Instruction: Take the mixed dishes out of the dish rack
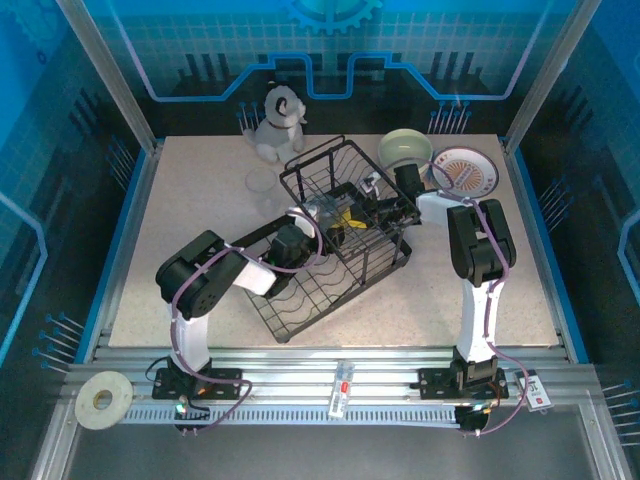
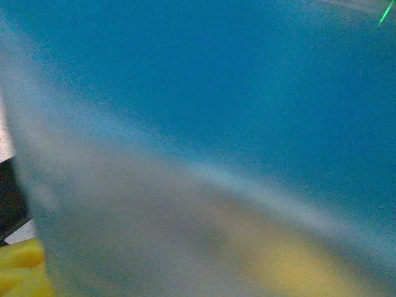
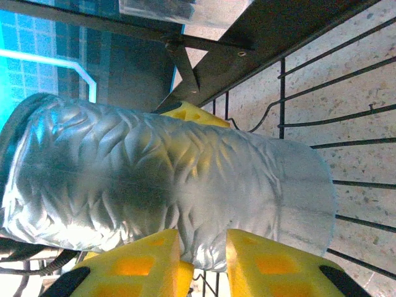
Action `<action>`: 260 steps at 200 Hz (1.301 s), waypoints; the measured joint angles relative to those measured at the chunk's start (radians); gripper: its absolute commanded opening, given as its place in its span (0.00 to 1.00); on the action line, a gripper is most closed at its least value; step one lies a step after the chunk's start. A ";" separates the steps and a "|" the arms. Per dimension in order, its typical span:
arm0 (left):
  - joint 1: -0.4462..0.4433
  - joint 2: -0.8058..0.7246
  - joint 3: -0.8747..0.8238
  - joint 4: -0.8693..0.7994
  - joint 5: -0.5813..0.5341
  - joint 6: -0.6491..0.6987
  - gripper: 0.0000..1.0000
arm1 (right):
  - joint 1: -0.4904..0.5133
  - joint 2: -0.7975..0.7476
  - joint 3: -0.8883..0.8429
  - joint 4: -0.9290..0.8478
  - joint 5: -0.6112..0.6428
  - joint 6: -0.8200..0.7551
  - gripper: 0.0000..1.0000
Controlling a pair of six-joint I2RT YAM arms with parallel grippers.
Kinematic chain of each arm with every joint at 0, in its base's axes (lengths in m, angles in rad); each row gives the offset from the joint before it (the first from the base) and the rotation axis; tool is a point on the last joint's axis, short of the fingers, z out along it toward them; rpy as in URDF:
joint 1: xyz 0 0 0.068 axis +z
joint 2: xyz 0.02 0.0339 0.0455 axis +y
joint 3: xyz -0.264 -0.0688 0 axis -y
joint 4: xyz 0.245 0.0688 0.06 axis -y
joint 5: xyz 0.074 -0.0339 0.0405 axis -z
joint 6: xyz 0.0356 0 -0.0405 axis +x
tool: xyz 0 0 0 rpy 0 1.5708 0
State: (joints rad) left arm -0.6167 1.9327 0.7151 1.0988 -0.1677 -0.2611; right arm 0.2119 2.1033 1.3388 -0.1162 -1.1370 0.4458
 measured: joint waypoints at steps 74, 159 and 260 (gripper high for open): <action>-0.002 -0.020 -0.070 0.062 0.035 0.000 0.58 | -0.032 -0.008 -0.057 0.229 0.024 0.177 0.30; -0.002 -0.122 -0.182 0.045 0.053 -0.003 0.58 | -0.072 -0.013 -0.070 0.336 0.082 0.255 0.36; -0.002 -0.275 -0.263 -0.042 0.052 -0.003 0.58 | -0.097 -0.030 -0.101 0.431 0.091 0.311 0.44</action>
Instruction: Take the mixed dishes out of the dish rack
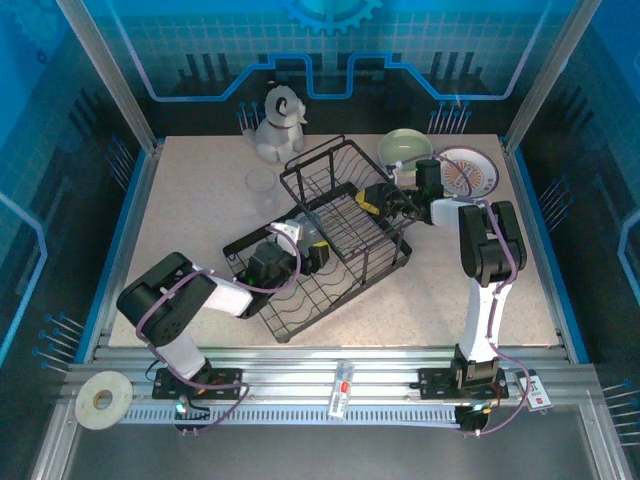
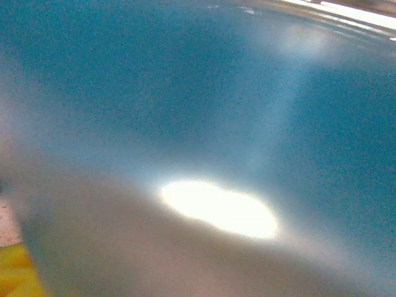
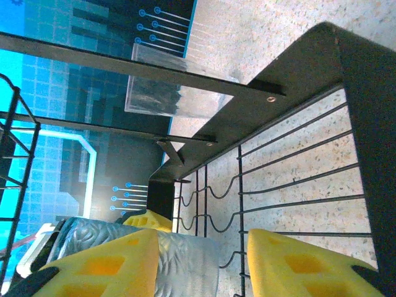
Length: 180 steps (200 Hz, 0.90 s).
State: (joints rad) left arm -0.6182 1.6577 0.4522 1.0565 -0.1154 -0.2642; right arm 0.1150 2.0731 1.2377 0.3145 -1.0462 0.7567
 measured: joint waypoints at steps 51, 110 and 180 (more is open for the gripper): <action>0.000 -0.096 -0.027 -0.066 -0.001 0.000 0.58 | -0.016 -0.036 0.000 0.020 0.008 0.011 0.46; 0.003 -0.213 -0.039 -0.187 -0.003 0.000 0.58 | -0.038 -0.052 -0.003 0.047 0.023 0.027 0.50; 0.028 -0.365 -0.064 -0.357 -0.010 0.001 0.58 | -0.058 -0.071 -0.004 0.080 0.035 0.052 0.56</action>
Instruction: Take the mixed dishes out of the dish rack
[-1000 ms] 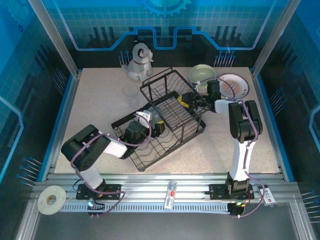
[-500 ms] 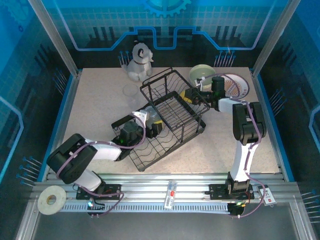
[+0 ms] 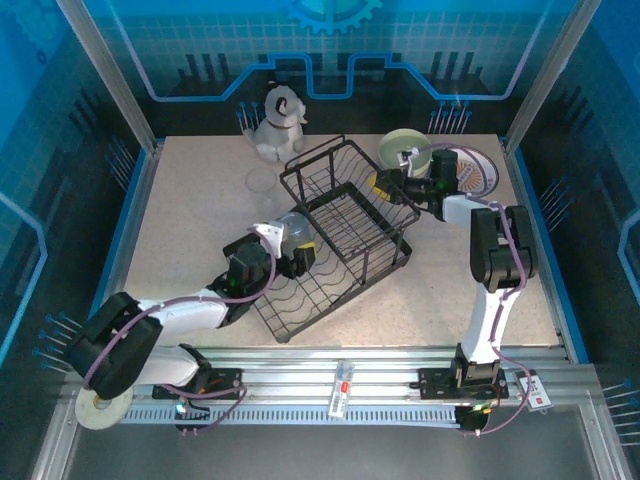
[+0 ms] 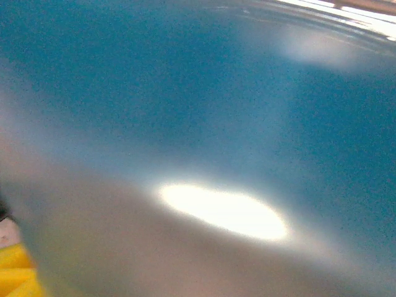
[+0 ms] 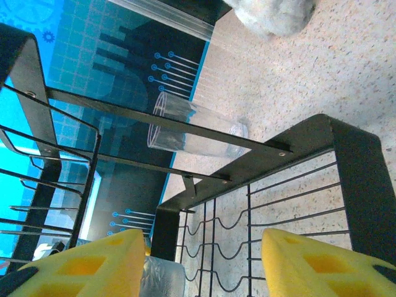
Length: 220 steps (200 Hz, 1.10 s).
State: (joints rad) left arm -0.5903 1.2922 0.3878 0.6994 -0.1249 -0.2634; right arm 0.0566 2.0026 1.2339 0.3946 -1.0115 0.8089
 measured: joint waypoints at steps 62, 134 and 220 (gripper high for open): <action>0.046 -0.223 -0.003 -0.250 -0.002 0.000 0.60 | -0.035 -0.056 -0.018 0.091 0.016 0.069 0.71; 0.109 -0.439 0.042 -0.583 -0.002 -0.010 0.60 | -0.078 -0.069 -0.021 0.431 0.053 0.364 1.00; 0.207 -0.473 0.309 -0.903 -0.002 -0.110 0.62 | -0.095 -0.054 0.187 0.646 0.167 0.698 1.00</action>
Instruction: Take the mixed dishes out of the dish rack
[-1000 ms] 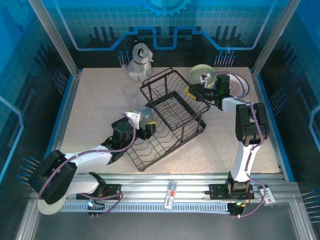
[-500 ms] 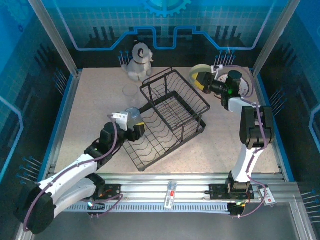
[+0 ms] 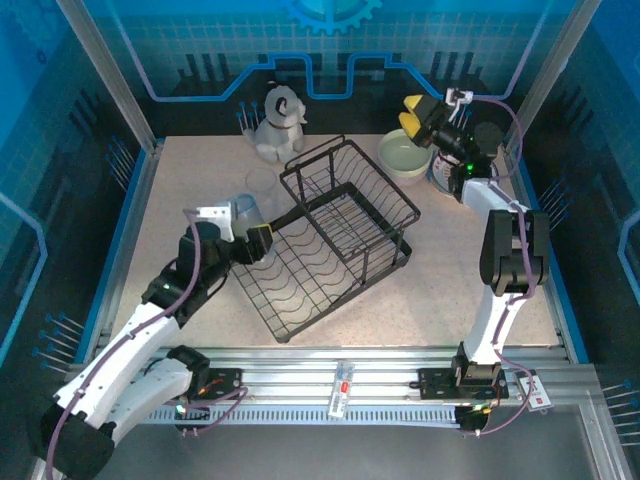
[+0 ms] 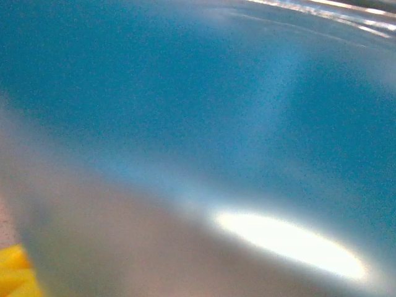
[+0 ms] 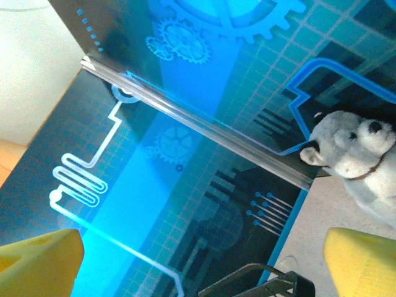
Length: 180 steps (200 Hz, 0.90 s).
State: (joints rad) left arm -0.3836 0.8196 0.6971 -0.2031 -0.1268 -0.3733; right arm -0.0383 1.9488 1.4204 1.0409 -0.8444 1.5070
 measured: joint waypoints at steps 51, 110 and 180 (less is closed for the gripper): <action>0.047 0.038 0.212 -0.153 0.019 -0.108 0.63 | 0.017 -0.253 0.001 -0.542 0.150 -0.467 1.00; 0.075 0.173 0.460 -0.241 0.126 -0.232 0.61 | 0.149 -0.583 -0.014 -0.808 0.420 -0.946 1.00; 0.083 0.334 0.697 -0.287 0.328 -0.446 0.59 | 0.372 -0.624 -0.089 -0.997 0.559 -1.331 1.00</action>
State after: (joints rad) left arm -0.3004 1.1538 1.3937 -0.4900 0.2016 -0.8188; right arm 0.3332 1.3243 1.3315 0.0441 -0.2855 0.1764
